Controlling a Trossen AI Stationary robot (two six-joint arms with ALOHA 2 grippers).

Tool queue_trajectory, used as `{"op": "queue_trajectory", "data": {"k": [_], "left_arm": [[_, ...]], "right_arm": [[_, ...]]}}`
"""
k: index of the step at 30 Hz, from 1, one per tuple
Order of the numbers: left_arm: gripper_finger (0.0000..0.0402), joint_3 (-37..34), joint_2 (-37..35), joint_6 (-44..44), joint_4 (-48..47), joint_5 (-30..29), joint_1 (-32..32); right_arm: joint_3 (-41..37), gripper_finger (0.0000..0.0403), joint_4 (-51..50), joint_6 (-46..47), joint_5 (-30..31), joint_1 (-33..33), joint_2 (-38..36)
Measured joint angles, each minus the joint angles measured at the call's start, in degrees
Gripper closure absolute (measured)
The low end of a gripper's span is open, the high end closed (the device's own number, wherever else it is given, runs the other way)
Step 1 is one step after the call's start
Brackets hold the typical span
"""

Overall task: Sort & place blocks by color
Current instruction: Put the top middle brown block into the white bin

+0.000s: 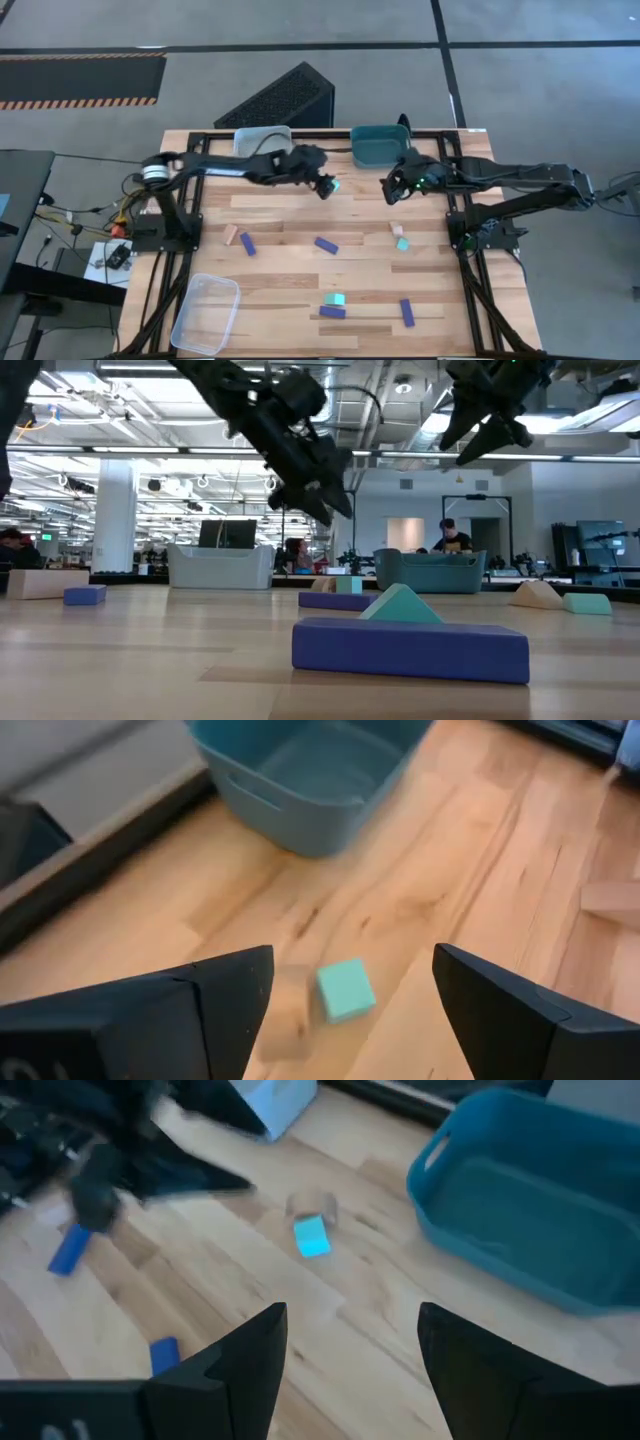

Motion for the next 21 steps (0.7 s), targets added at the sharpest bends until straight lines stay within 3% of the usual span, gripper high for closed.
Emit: {"op": "queue_trajectory", "data": {"k": [11, 16, 21], "left_arm": [[0.0148, 23.1, 18.3, 6.7, -29.3, 0.9, 3.2], [0.0148, 27.1, 23.2, 6.9, -35.6, 2.4, 3.5], [0.0148, 27.3, 24.6, 7.5, -35.6, 4.8, 3.4]], "right_arm": [[-1.6, 0.0154, -5.0, 4.3, 0.1, 2.0, -2.3], [-1.6, 0.0154, -6.1, 5.7, 1.1, 4.5, -2.2], [-1.6, 0.0154, -6.2, 7.0, 2.2, 6.1, -2.2]]}}
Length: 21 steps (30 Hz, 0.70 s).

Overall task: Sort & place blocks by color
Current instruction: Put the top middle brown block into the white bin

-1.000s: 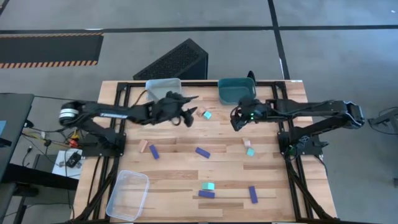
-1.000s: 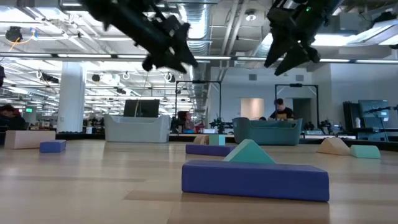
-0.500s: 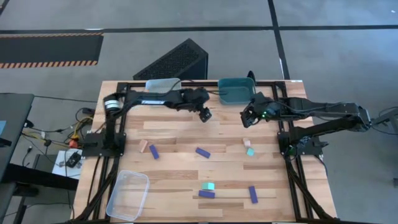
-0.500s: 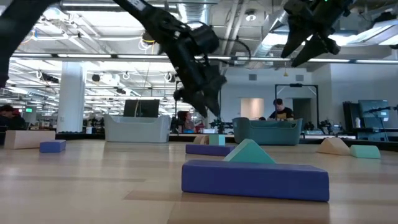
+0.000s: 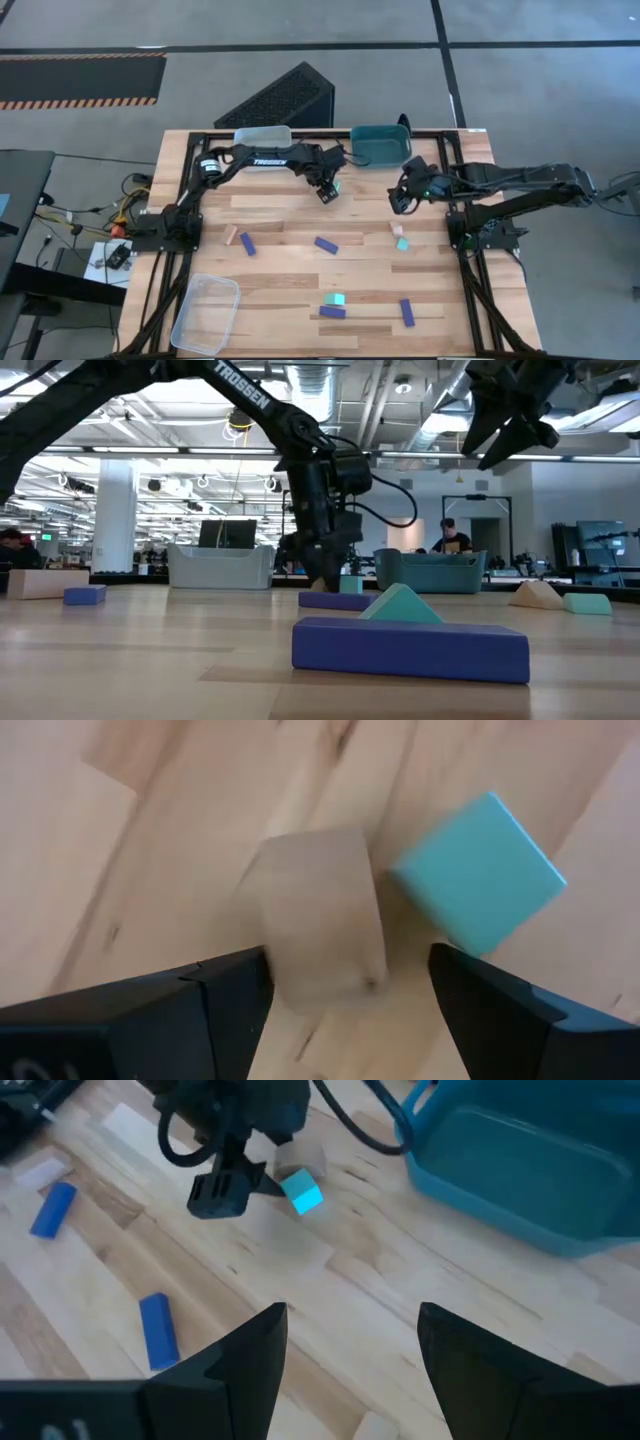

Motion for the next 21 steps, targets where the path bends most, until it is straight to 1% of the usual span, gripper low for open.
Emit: {"op": "queue_trajectory", "data": {"k": [3, 5, 18, 21], "left_arm": [[0.0155, -0.3, 0.0, 0.2, 0.9, -0.2, 0.0], [0.0167, -0.4, 0.0, 0.2, 1.2, -0.2, 0.2], [0.0292, -0.4, -0.1, 1.7, 3.3, -0.3, 1.7], [0.0299, -0.4, -0.1, 2.3, 3.6, -0.4, 1.7]], "right_arm": [[0.0, 0.0154, -0.2, 0.5, 0.9, 1.0, 0.0], [0.0, 0.0154, -0.2, 0.6, 1.1, 1.3, 0.0], [0.0, 0.0154, -0.2, 0.5, 1.7, 1.0, 0.0], [0.0, 0.0154, -0.2, 0.2, 2.7, 0.2, 0.0]]}}
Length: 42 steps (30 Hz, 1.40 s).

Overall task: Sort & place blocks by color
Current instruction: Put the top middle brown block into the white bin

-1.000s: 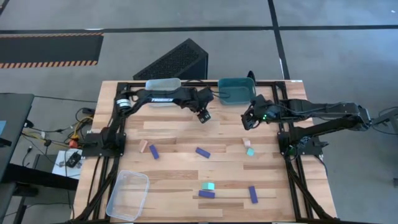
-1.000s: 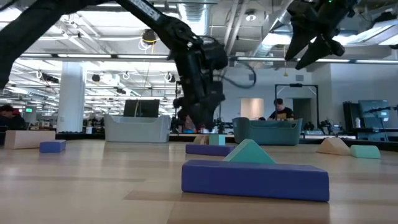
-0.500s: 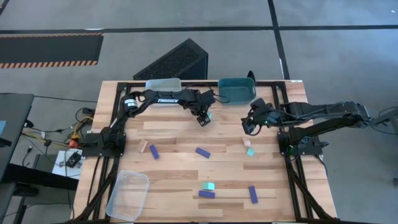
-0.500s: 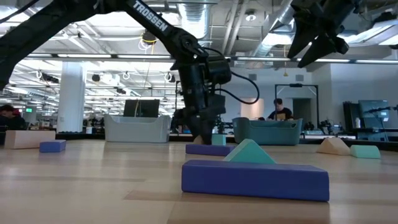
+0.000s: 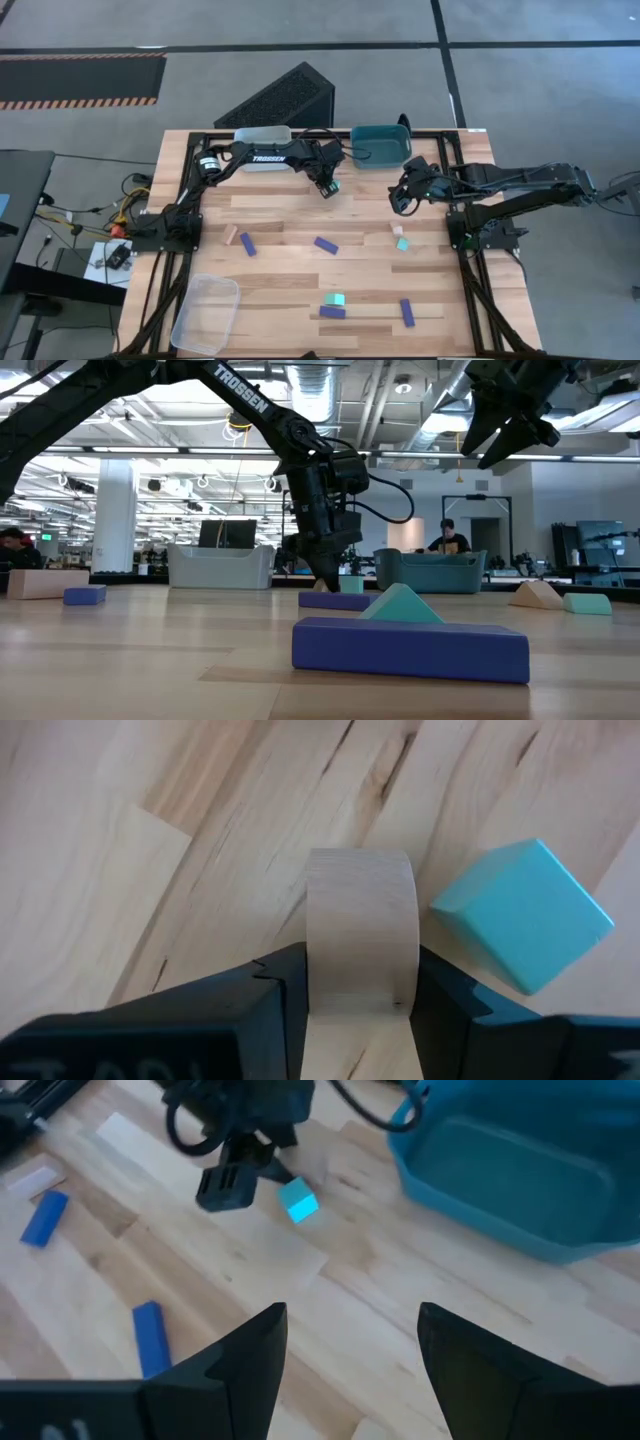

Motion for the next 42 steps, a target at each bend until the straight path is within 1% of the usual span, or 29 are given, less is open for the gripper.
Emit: {"op": "queue_trajectory", "data": {"k": [7, 12, 16, 23, 27, 31, 35, 37, 38, 42], "left_arm": [[0.0299, -0.1, -1.7, -0.7, -1.5, -0.9, -0.2], [0.0297, -0.1, -5.3, -0.7, -1.7, -2.1, -1.2], [0.0297, -0.1, -8.9, -0.7, -1.1, -3.0, -1.9], [0.0295, -0.1, -15.7, 1.9, -0.5, -5.9, -3.4], [0.0294, -2.7, -19.6, 4.6, 0.5, -6.0, -2.3], [0.0294, -7.1, -23.0, 5.0, -1.6, -6.4, 0.7], [0.0293, -15.3, -29.6, 6.2, -2.5, -8.4, 4.4], [0.0293, -21.5, -33.8, 6.2, -0.4, -8.1, 6.8], [0.0293, -24.7, -36.0, 6.2, 1.6, -7.1, 8.3], [0.0293, -36.0, -42.8, 6.2, 11.2, -1.5, 15.2]], "right_arm": [[0.0, 0.0154, 3.1, -3.2, -0.1, -3.9, 0.0], [0.0, 0.0154, 7.2, -4.7, -0.3, -6.1, 0.0], [0.0, 0.0154, 8.2, -4.9, -0.4, -7.0, 0.0], [0.0, 0.0154, 8.7, -4.8, -0.5, -7.2, 0.0], [0.0, 0.0154, 8.8, -4.4, -0.5, -5.9, 0.0], [0.0, 0.0154, 10.5, -3.5, 0.0, -5.0, 0.0], [0.1, 0.0154, 12.0, -2.4, 4.3, -4.3, 0.9], [0.1, 0.0154, 12.4, -2.5, 6.6, -4.2, 2.1], [0.1, 0.0154, 12.9, -2.3, 7.2, -4.3, 3.0], [0.1, 0.0154, 17.1, -0.8, 6.4, -5.2, 7.2]]}}
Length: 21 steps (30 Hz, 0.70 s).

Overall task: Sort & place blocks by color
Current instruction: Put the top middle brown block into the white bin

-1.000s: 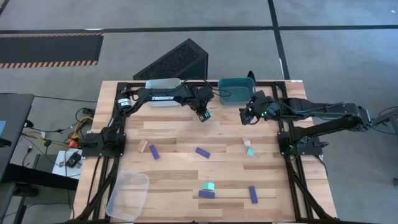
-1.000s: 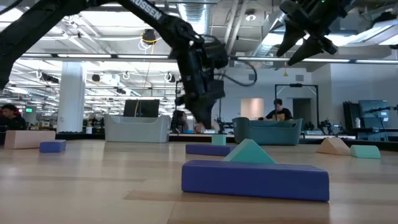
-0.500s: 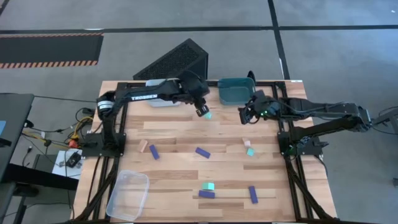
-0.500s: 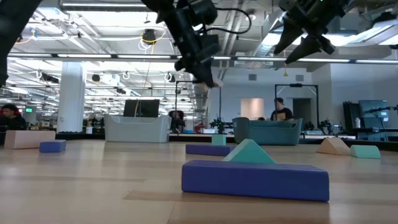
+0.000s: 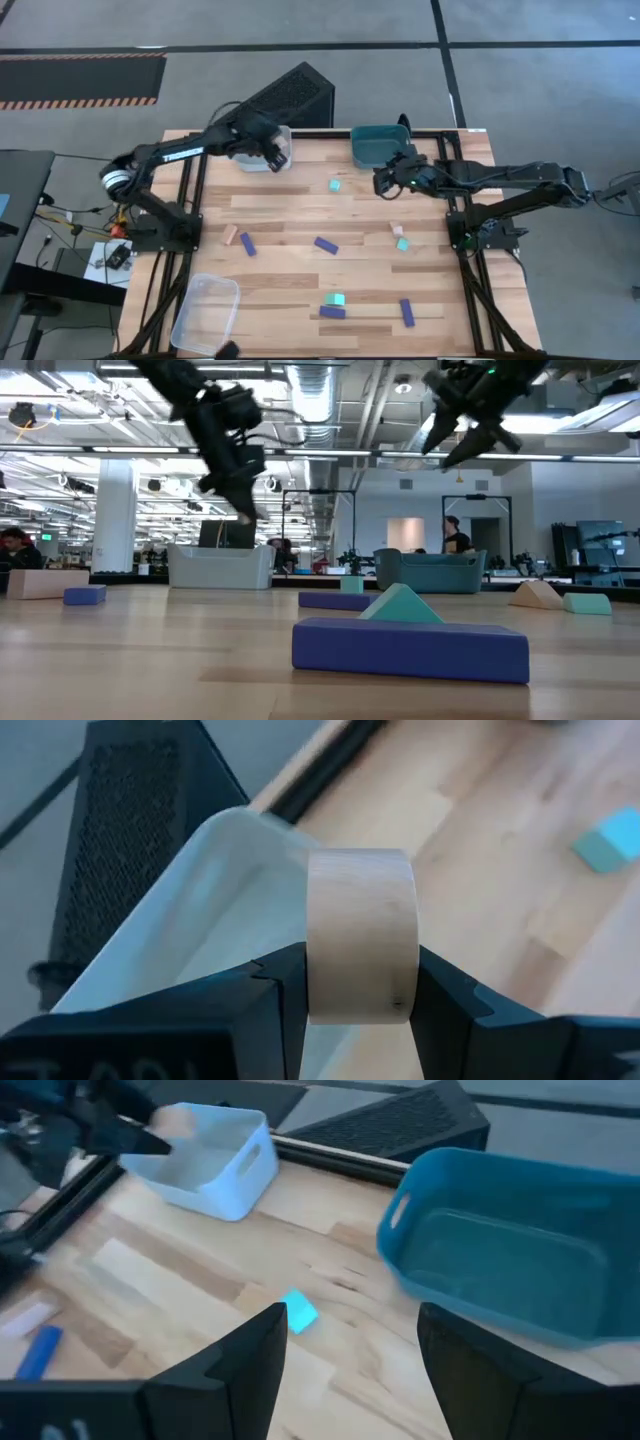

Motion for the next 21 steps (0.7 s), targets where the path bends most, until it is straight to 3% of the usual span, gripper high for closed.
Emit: {"op": "queue_trajectory", "data": {"k": [8, 15, 21], "left_arm": [[0.0288, -8.8, 1.4, -6.7, 3.6, 1.3, 9.4], [0.0251, -10.8, 6.8, -8.7, 3.7, -4.2, 11.1], [0.0226, -10.6, 7.1, -7.7, 6.3, -1.5, 11.2]], "right_arm": [[0.1, 0.0154, 10.8, 0.4, -5.8, -0.3, 7.2], [0.1, 0.0154, 8.5, 1.2, -10.0, 0.2, 8.8], [0.1, 0.0154, 3.5, 0.6, -10.6, -0.2, 7.2]]}}
